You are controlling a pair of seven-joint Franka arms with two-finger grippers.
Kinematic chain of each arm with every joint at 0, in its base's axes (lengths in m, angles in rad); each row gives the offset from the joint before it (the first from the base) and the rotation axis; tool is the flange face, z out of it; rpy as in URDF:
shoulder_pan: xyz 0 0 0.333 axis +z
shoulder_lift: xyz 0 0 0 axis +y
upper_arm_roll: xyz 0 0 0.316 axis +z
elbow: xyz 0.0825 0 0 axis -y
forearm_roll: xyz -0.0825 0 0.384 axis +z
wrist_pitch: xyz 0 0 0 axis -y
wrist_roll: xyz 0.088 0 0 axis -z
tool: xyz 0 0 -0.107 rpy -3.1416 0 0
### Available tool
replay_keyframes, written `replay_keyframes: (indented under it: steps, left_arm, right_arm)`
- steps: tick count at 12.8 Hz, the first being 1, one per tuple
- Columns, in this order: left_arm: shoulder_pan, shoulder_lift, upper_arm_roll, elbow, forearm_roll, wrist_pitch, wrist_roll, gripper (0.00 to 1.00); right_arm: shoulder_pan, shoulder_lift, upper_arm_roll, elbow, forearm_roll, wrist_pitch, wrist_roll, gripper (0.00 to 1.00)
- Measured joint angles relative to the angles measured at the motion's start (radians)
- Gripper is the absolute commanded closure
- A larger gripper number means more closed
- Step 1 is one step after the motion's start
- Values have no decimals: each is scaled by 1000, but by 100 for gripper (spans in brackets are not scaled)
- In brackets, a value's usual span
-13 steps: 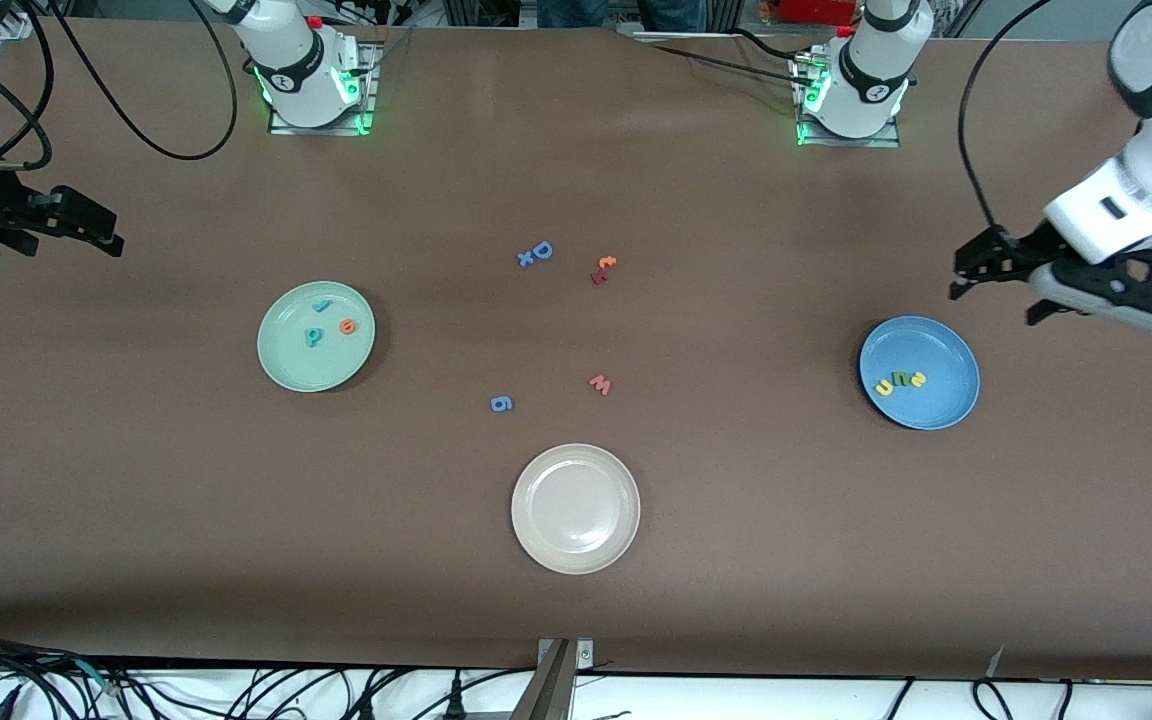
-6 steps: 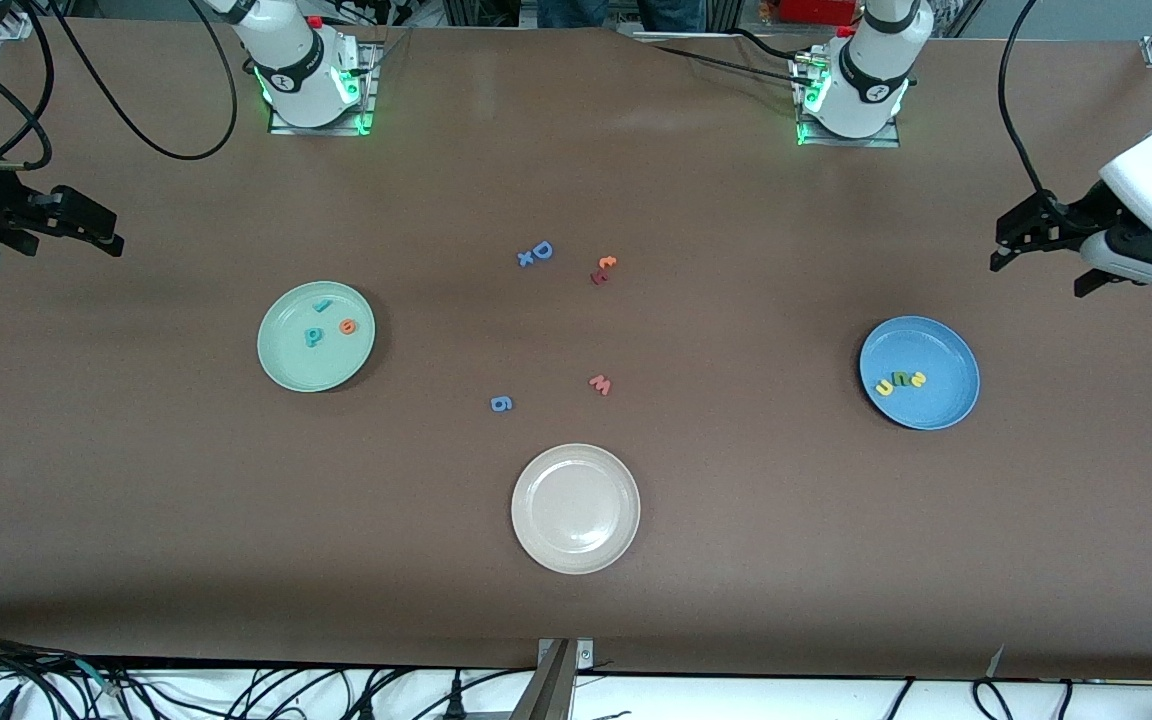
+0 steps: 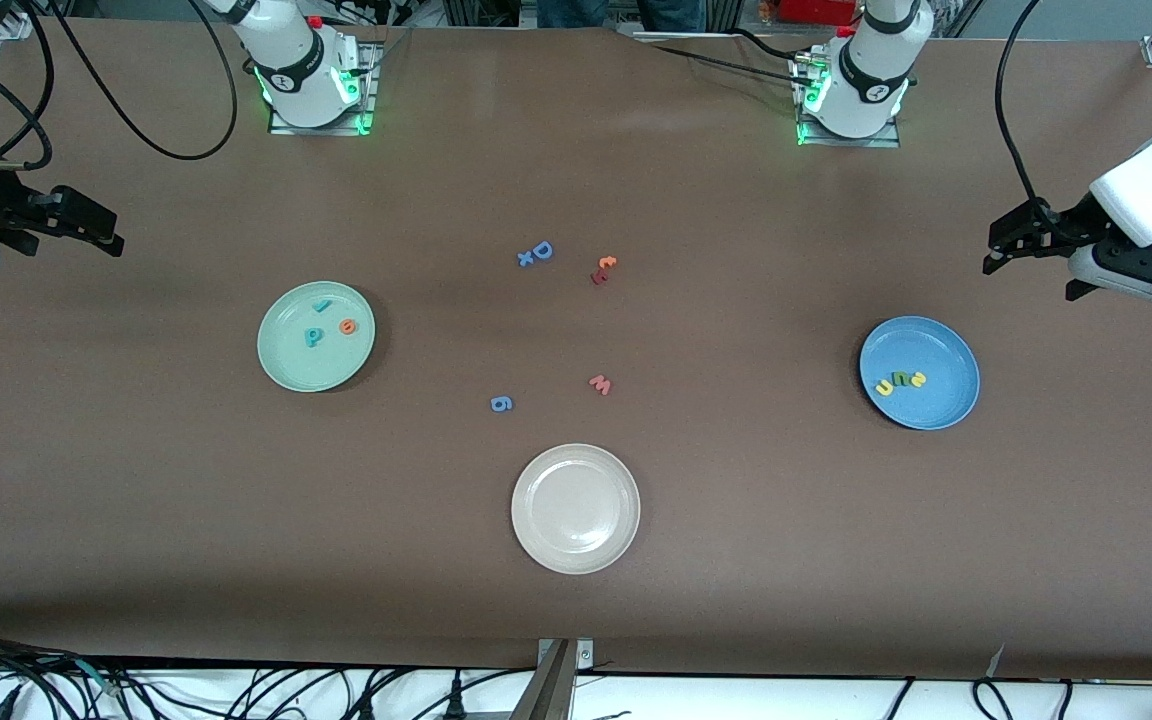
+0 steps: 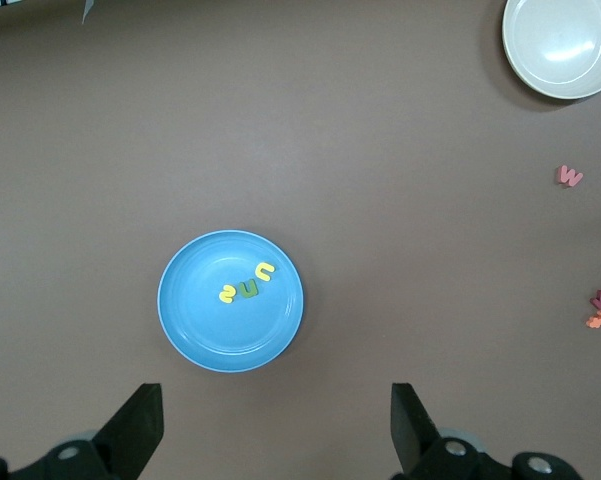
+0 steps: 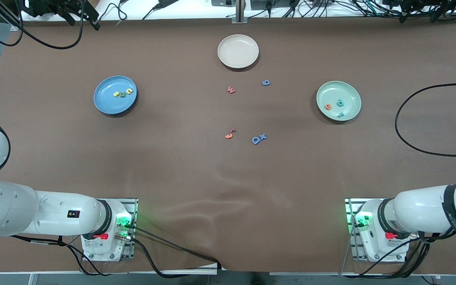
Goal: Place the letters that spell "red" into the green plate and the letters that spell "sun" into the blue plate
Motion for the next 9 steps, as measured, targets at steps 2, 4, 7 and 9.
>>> replay_keyframes:
  steps: [2,4,7,9]
  left_arm:
    - [0,4,-6,5,0,-3,-3,0]
    - [0,5,-6,6,28,-4,-4,0]
    - [1,14,-4,12,105,-4,-5,0]
    - [3,25,-3,24,109,-4,-5,0]
  right_arm:
    - [0,0,0,0,0,0,0,0]
    - [0,0,0,0,0,0,0,0]
    - [0,0,0,0,0,0,0,0]
    - [0,0,0,0,0,0,0,0]
